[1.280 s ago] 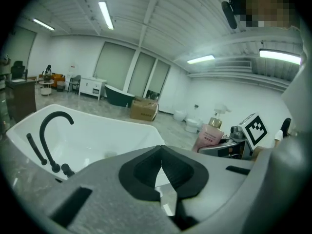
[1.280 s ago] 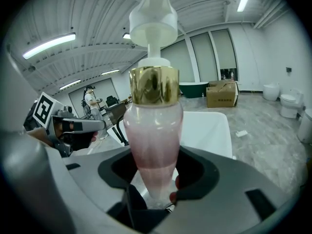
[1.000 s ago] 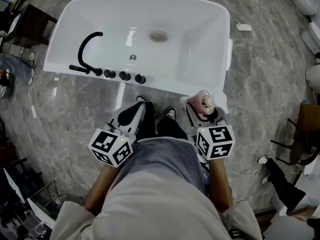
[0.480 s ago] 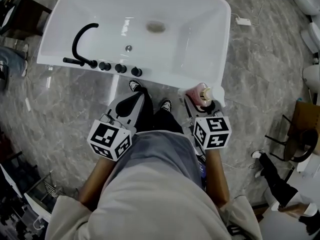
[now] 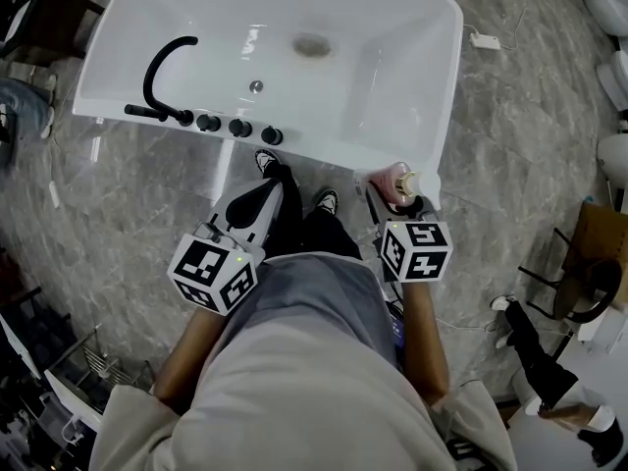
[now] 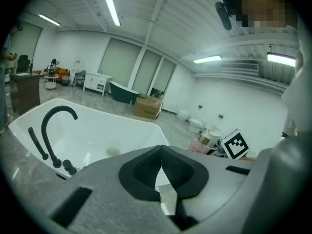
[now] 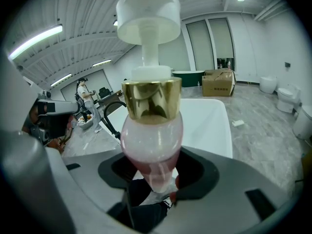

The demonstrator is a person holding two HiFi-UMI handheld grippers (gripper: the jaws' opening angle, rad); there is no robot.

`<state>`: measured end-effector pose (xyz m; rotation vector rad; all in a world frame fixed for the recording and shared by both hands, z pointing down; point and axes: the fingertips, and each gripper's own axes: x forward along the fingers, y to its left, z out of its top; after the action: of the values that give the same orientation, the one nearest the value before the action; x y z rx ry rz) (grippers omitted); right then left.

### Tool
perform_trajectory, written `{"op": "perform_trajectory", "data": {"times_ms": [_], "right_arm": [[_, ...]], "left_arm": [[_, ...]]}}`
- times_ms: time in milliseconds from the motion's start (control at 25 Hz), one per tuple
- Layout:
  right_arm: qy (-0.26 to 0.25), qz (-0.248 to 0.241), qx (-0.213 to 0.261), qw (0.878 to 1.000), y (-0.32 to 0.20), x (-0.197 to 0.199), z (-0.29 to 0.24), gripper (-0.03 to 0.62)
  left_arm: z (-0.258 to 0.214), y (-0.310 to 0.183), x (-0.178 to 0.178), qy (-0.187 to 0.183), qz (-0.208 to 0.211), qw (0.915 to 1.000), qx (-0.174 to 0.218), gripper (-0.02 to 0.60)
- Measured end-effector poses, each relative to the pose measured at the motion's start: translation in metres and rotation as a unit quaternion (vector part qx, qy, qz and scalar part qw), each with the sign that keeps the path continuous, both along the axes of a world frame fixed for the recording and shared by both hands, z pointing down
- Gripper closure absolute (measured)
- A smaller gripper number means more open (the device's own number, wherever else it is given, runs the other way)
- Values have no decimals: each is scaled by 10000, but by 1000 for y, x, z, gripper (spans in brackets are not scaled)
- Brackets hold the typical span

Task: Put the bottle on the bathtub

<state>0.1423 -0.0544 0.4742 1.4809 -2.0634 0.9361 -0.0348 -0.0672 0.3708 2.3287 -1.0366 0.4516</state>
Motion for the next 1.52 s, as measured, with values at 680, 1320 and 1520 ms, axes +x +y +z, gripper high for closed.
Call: {"op": "perform_trajectory", "data": {"times_ms": [680, 1320, 1520], "right_arm": [[-12, 137, -292, 9995, -16, -3, 38, 376], [-25, 181, -525, 9985, -30, -5, 80, 376], [-1, 186, -606, 9980, -32, -5, 90, 376]], "left_arm": [[8, -6, -17, 50, -156, 9997, -164, 577], [15, -8, -25, 67, -253, 9992, -305, 577], [15, -9, -28, 42, -288, 9990, -334, 577]]}}
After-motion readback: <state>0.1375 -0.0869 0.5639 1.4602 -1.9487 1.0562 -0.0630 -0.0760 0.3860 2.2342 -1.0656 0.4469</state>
